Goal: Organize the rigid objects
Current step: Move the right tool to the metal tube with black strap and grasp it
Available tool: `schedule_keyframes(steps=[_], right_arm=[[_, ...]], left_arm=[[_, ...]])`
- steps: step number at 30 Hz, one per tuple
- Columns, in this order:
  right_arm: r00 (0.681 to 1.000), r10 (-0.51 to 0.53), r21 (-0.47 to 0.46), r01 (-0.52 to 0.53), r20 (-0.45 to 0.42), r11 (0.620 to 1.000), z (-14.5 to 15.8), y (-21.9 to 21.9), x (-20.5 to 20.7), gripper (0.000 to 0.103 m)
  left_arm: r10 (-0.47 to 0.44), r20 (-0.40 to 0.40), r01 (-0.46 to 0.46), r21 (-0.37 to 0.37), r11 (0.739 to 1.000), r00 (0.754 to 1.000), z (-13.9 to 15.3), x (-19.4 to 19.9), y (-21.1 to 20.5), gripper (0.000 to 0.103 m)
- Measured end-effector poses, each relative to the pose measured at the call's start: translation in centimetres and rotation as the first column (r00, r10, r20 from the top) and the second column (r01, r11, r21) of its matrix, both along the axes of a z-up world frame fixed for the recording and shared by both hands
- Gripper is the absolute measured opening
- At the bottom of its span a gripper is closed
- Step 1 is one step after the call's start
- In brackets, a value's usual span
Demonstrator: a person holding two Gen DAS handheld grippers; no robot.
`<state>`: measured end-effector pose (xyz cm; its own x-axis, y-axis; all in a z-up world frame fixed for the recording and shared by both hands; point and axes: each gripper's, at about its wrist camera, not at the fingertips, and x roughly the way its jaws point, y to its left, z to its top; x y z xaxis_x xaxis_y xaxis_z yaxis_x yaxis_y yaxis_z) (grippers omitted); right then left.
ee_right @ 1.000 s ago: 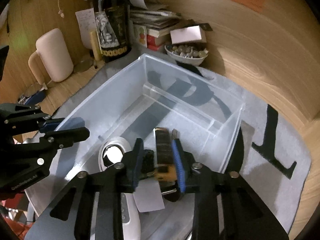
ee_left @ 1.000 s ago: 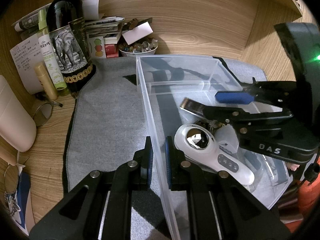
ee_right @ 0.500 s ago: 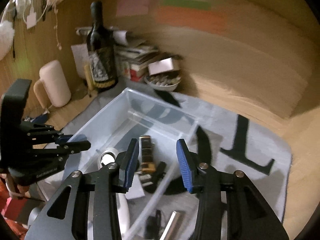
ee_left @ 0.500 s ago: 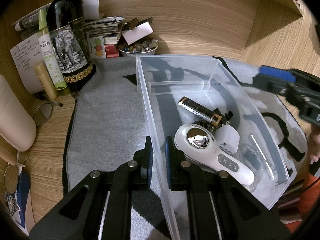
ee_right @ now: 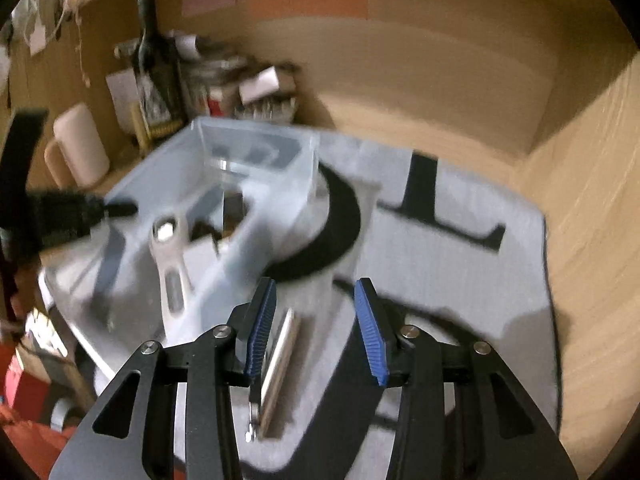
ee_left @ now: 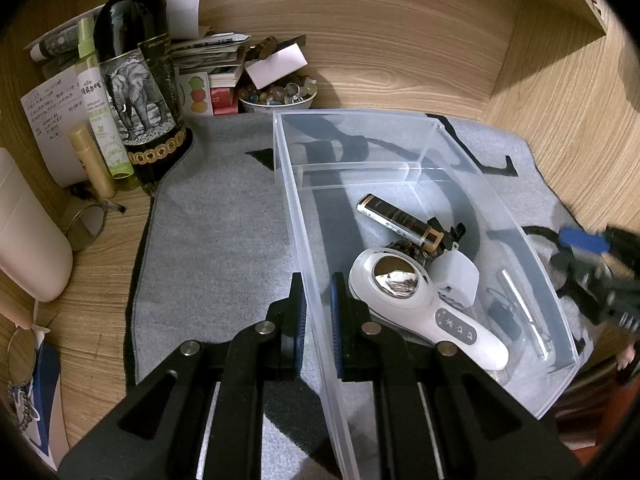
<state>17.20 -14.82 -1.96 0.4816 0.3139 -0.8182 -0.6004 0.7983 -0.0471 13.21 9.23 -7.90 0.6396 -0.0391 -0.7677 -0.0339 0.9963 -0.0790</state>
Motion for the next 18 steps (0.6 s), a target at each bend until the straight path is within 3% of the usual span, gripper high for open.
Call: schedule_keyframes(steps=[3,10,13,16,18], right_arm=[[1.000,0.002,-0.039,-0.002,-0.019,0.999,-1.5,-0.3,-1.1,0.038],[0.995,0.007,0.001,-0.007,-0.104,1.000,-2.9,-0.9,-2.4,0.038],[0.991,0.005,-0.023,-0.008,-0.134,1.000,-4.3,-0.8,-2.6,0.038],[0.992,-0.020,-0.072,0.011,-0.124,0.997,-5.6,-0.9,-2.5,0.038],[0.993,-0.026,-0.053,0.019,-0.118,0.998,-5.6,-1.2,-2.2,0.037]], left_arm=[[0.000,0.000,0.000,-0.002,1.000,1.000,0.0,0.0,0.1,0.010],[0.001,0.001,-0.001,-0.003,1.000,1.000,0.0,-0.1,0.1,0.010],[0.002,0.001,-0.002,-0.006,1.000,1.000,0.0,-0.1,0.2,0.010],[0.002,0.001,-0.002,-0.005,1.000,1.000,0.0,-0.1,0.3,0.010],[0.002,0.001,-0.002,-0.005,1.000,1.000,0.0,-0.1,0.3,0.010]])
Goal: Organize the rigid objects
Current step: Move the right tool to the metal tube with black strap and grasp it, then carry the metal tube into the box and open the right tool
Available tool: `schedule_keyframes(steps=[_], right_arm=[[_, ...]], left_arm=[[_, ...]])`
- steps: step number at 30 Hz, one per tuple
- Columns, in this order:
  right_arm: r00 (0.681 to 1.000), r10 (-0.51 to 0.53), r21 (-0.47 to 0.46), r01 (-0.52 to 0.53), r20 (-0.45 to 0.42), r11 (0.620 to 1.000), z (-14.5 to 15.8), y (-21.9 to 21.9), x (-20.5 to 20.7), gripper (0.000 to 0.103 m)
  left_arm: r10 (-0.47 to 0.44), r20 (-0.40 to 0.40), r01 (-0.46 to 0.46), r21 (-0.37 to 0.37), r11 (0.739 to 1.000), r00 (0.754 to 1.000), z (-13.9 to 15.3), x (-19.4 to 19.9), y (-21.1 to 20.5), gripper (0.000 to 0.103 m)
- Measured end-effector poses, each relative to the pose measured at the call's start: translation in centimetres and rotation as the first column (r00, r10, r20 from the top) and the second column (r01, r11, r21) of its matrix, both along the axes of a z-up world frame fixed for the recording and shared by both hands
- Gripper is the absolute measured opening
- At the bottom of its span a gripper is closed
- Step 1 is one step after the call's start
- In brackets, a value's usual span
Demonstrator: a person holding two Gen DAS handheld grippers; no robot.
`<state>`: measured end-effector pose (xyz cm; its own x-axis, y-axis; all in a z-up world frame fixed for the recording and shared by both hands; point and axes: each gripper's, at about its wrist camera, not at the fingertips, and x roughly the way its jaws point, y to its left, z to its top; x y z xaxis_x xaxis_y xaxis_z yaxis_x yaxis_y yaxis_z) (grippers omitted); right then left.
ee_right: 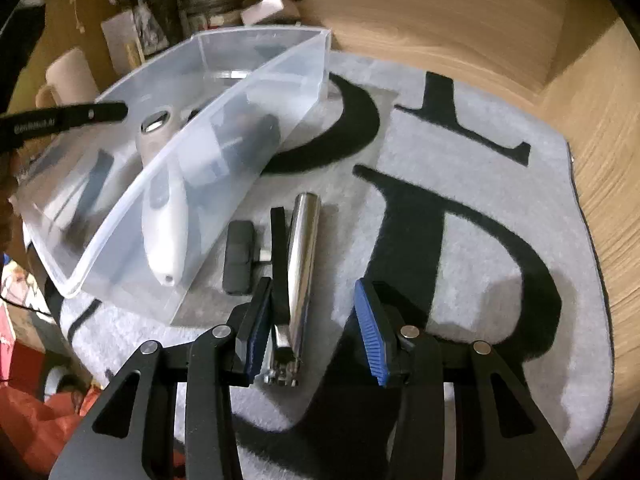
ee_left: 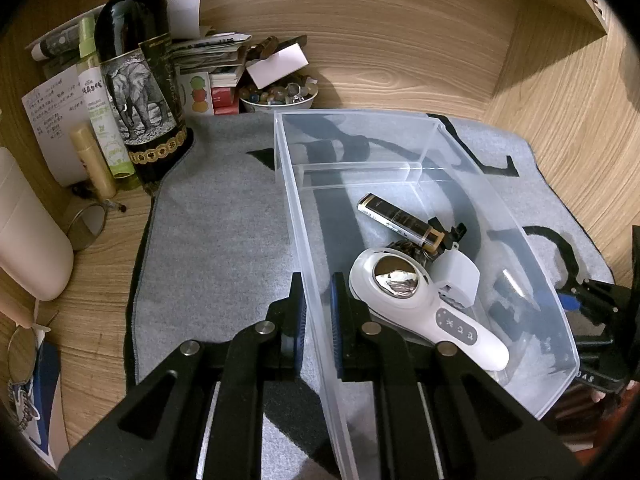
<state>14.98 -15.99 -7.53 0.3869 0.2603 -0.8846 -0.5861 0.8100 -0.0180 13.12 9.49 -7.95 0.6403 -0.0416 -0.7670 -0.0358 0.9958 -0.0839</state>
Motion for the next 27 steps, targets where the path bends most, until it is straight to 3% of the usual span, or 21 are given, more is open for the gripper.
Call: schedule_keyframes(steps=[4,15,27], right_arm=[[0.999,-0.035,0.011,0.035,0.021,0.999,-0.1,-0.3,0.7,0.014],[0.994,-0.068,0.060,0.062,0.088,0.996,2.6,-0.7,2.0,0.014],[0.970,0.008,0.113,-0.037,0.243,0.993,8.0,2.3,2.8,0.014]], left_arm=[[0.000,0.000,0.000,-0.001,1.000,1.000,0.0,0.0,0.0,0.010],[0.000,0.000,0.000,-0.002,1.000,1.000,0.0,0.0,0.0,0.010],[0.000,0.001,0.000,-0.006,1.000,1.000,0.0,0.0,0.2,0.010]])
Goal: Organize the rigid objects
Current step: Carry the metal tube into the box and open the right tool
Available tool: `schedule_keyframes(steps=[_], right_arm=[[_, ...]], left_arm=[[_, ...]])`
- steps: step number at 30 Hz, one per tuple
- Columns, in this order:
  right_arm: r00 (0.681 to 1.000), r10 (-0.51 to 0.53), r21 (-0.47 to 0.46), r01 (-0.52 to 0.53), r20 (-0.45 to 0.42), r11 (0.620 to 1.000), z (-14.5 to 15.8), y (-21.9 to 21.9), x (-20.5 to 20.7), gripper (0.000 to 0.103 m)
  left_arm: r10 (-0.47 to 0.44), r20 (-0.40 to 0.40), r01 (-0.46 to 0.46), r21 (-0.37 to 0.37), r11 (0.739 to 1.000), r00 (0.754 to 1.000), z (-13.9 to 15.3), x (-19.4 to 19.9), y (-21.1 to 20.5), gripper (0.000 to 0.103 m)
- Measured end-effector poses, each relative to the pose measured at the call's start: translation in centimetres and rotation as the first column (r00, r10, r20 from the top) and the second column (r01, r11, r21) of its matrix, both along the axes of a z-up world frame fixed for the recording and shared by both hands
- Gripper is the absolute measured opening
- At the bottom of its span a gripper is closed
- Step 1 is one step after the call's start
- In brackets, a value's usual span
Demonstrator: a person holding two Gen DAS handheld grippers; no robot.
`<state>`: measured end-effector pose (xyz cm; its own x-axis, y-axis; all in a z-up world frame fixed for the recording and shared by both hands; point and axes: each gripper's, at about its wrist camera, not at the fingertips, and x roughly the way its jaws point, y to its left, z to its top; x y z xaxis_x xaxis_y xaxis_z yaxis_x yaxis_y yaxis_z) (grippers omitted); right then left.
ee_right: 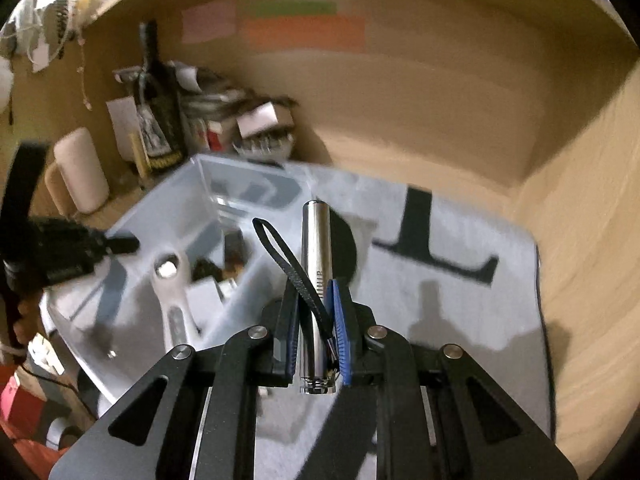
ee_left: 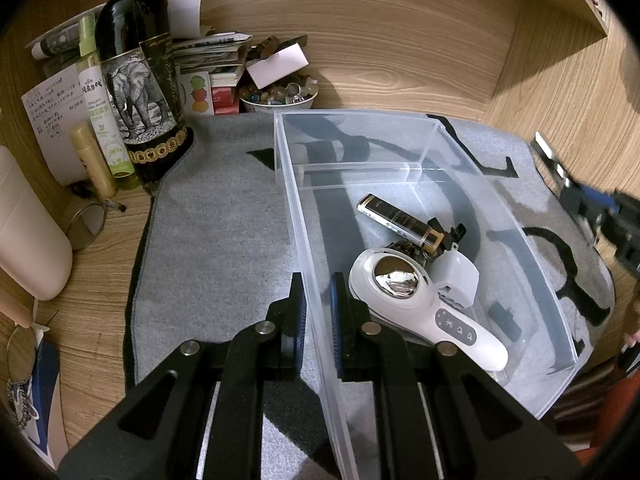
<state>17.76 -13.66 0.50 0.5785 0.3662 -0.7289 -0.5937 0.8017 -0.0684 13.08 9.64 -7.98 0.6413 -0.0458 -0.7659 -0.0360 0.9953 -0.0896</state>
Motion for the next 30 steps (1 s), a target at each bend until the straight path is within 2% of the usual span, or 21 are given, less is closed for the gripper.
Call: schedule_keyframes(steps=[6,12,19,30], right_arm=[[0.996,0.069,0.027,-0.071,0.061,0.997,2.0,2.7,0.1,0.014],[0.990,0.123,0.044,-0.126,0.066,0.991,2.4,5.1,0.4,0.014],[0.981,0.196,0.026,-0.196,0.011,0.980,1.1,8.1,1.2,0.014],[0.956,0.264,-0.084,-0.276,-0.131,0.957,-3.5,11.9,2.5,0.014]], left_arm=[[-0.001,0.000,0.001,-0.001,1.000,1.000,0.0,0.0,0.0,0.010],[-0.001,0.000,0.001,-0.001,1.000,1.000,0.0,0.0,0.0,0.010],[-0.002,0.001,0.002,0.002,1.000,1.000,0.0,0.0,-0.1,0.010],[-0.002,0.006,0.002,0.005,1.000,1.000,0.0,0.1,-0.2,0.010]])
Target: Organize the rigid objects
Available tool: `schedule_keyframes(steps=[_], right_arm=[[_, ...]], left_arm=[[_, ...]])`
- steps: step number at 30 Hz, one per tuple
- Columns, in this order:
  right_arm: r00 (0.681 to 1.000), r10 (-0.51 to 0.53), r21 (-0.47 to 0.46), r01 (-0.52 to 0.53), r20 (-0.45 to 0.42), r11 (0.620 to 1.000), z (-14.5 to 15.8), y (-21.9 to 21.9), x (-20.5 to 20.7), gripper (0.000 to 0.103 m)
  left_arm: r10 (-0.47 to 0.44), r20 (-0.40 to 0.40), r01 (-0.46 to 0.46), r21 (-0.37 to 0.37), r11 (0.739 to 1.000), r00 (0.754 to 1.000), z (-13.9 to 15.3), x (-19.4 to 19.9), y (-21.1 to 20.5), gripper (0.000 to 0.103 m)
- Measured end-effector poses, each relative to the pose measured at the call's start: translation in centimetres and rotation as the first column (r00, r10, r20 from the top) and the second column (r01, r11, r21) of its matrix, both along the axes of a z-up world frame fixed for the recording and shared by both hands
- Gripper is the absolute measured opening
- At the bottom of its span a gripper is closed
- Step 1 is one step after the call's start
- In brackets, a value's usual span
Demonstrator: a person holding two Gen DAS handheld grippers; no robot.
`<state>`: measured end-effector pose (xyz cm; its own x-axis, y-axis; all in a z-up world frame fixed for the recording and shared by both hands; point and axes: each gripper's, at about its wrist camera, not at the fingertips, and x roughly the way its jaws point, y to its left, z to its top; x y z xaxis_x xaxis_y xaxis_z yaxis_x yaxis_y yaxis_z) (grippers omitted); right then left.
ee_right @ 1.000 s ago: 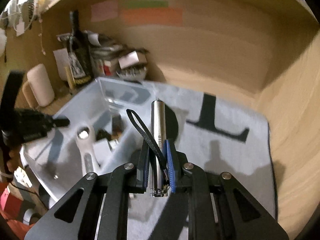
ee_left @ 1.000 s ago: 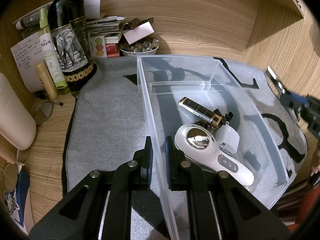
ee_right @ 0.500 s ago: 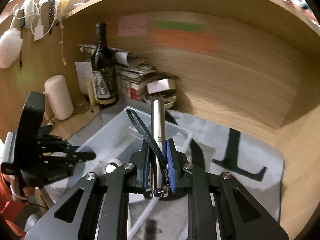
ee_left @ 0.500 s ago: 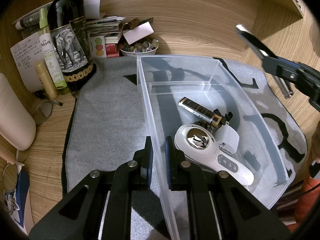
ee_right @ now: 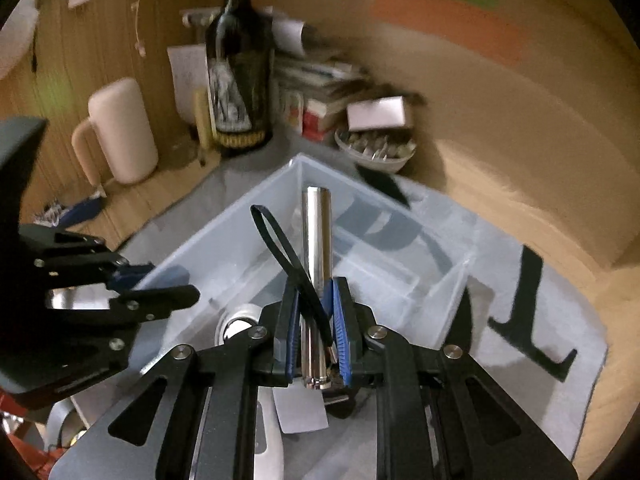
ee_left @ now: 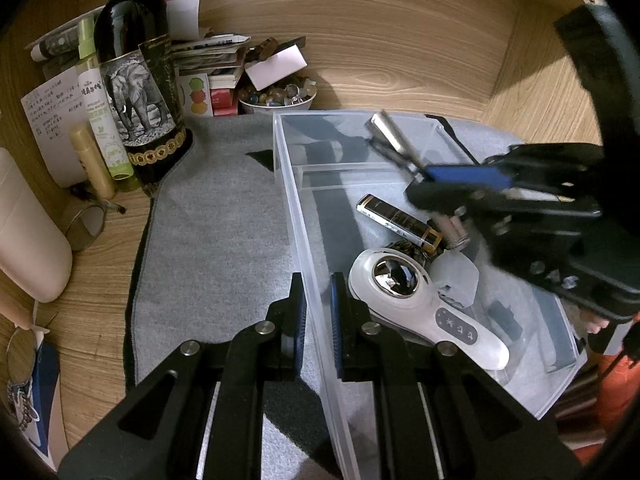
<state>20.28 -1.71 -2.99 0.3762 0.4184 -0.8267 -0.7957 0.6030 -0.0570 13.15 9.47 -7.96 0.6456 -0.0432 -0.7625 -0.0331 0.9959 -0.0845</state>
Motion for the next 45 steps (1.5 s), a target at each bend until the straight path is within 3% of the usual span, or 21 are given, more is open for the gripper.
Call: schedule_keyframes(steps=[7,15,18,23,36,40,45], right_arm=[[0.998,0.035,-0.084,-0.039,-0.055,0.996,-2.3,1.1,0.3,0.014],[0.997,0.013,-0.102,-0.021,-0.078,0.995,-2.5,1.1,0.9,0.015],[0.997,0.000,-0.085,-0.006,-0.074,0.996,-2.0,0.6,0.9,0.018],[0.999,-0.022,-0.019,0.022,-0.027,1.000,0.0,-0.7,0.4,0.034],[0.983,-0.175,0.122,0.167,0.060,0.979,4.8,-10.0,-0.8,0.035],[0.977,-0.208,0.101,0.203,0.038,0.974,3.7,-12.2,-1.6,0.038],[0.979,-0.201,0.019,0.201,-0.024,0.979,0.0,-13.6,-2.9,0.038]], left_arm=[[-0.003,0.001,0.003,-0.002,1.000,1.000,0.1,0.0,0.1,0.010],[-0.002,0.001,0.002,-0.003,1.000,1.000,0.0,-0.1,0.1,0.010],[-0.003,0.001,0.003,-0.002,1.000,1.000,0.0,-0.1,0.2,0.010],[-0.002,0.001,0.002,-0.005,1.000,1.000,0.0,-0.1,0.2,0.010],[0.001,-0.002,-0.001,-0.001,1.000,1.000,-0.1,-0.1,0.1,0.010],[0.004,-0.004,-0.004,0.001,1.000,1.000,-0.1,-0.1,0.2,0.010],[0.008,-0.009,-0.008,0.009,1.000,1.000,-0.1,-0.2,0.1,0.010]])
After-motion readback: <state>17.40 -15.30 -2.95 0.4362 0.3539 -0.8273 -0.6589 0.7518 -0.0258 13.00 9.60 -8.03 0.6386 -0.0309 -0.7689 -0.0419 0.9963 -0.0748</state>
